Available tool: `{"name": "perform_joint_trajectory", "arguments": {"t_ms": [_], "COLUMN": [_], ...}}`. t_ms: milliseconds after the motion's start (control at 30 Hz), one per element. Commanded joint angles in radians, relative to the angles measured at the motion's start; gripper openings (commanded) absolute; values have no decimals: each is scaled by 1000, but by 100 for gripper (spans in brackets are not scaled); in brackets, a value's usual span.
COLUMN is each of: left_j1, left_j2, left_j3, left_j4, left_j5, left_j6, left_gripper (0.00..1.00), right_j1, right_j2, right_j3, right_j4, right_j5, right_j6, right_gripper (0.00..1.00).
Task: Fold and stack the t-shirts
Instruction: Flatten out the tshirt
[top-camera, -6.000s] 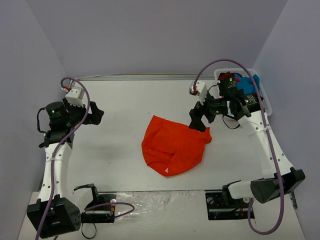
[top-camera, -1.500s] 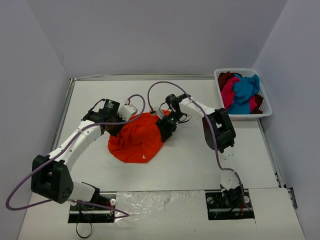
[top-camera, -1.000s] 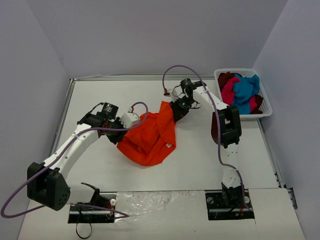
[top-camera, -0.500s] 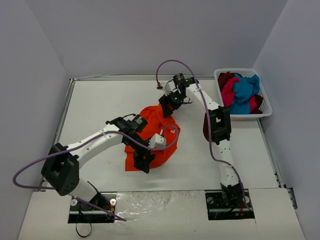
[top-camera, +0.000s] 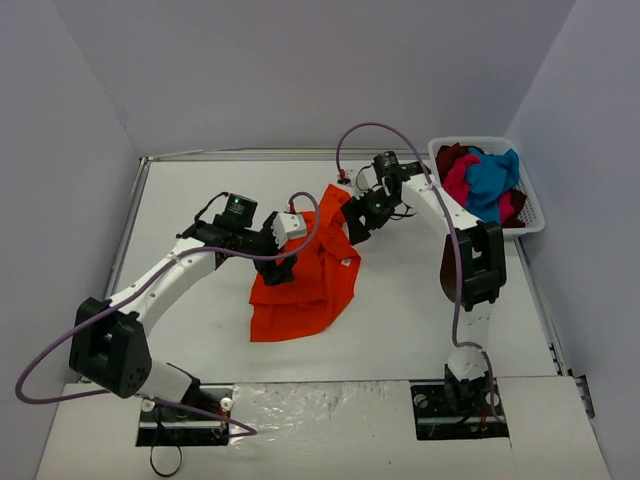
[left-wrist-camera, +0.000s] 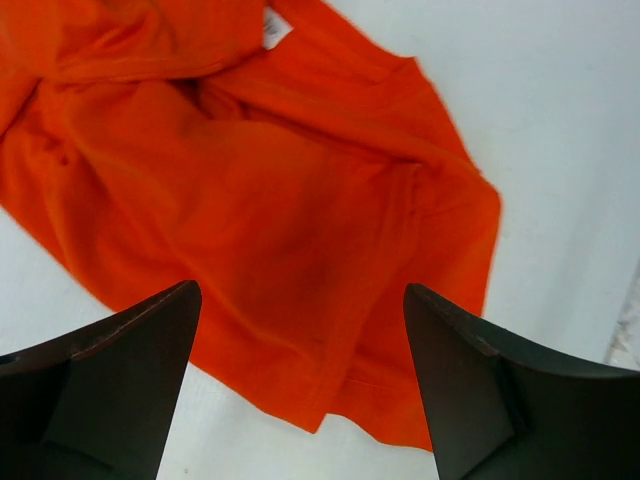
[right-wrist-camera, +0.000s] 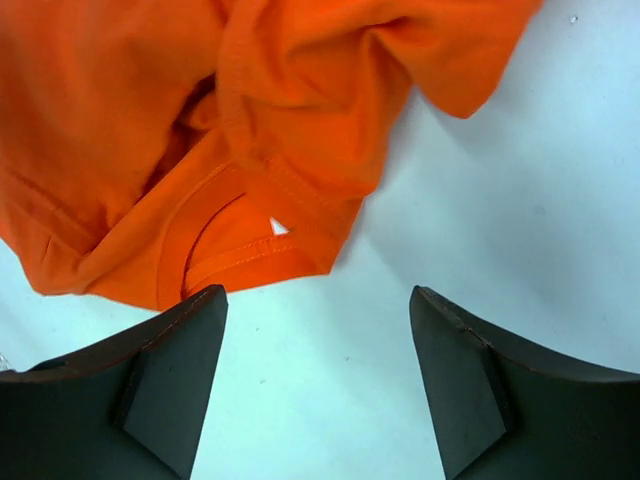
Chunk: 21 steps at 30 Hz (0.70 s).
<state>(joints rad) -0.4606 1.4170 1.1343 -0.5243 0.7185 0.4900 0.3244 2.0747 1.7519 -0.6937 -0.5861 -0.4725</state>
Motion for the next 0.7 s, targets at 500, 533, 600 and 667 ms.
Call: {"name": "perform_joint_trajectory", "arguments": {"t_ms": [500, 533, 600, 667], "left_j1": [289, 296, 301, 306], "left_j2": [256, 263, 269, 275], "left_j3": [-42, -44, -47, -54], "left_j4": [507, 507, 507, 507], "left_j5": [55, 62, 65, 70], "left_j6": [-407, -413, -418, -413], "left_gripper": [79, 79, 79, 79], "right_j1": [261, 266, 272, 274], "right_j2": [-45, -28, -8, 19], "right_j3": [-129, -123, -106, -92], "right_j4": [214, 217, 217, 217], "right_j5": [419, 430, 439, 437], "right_j6": [21, 20, 17, 17], "right_gripper": [49, 48, 47, 46]}}
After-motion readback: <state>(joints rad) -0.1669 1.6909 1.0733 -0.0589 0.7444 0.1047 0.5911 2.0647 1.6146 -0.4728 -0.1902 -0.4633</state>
